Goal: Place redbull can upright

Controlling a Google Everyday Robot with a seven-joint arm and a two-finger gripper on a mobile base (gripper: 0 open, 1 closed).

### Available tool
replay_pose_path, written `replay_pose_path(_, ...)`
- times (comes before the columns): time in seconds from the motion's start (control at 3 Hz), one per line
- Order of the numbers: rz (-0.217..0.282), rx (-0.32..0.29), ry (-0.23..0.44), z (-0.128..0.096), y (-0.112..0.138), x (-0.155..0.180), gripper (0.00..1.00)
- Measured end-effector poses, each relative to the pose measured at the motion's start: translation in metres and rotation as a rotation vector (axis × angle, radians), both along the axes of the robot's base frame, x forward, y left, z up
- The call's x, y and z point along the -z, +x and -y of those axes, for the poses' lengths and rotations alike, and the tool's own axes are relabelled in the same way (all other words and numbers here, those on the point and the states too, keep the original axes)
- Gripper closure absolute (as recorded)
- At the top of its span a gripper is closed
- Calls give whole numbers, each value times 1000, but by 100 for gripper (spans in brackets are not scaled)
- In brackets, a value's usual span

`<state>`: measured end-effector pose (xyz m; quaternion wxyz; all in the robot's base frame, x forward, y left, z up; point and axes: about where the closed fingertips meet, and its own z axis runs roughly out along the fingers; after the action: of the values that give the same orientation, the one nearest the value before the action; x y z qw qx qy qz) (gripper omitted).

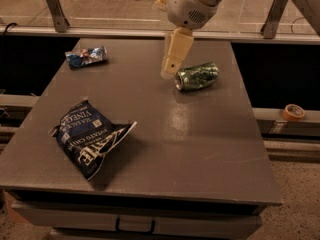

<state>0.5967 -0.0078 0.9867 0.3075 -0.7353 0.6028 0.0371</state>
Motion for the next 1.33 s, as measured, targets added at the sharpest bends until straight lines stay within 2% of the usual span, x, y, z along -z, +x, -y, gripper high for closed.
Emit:
replay_pose_path(0.33, 9, -14, 5, 1, 0, -2, 0)
replay_pose_path(0.67, 35, -87, 38, -42, 23, -1, 0)
replay_pose_path(1.33, 35, -218, 55, -163, 78, 29, 0)
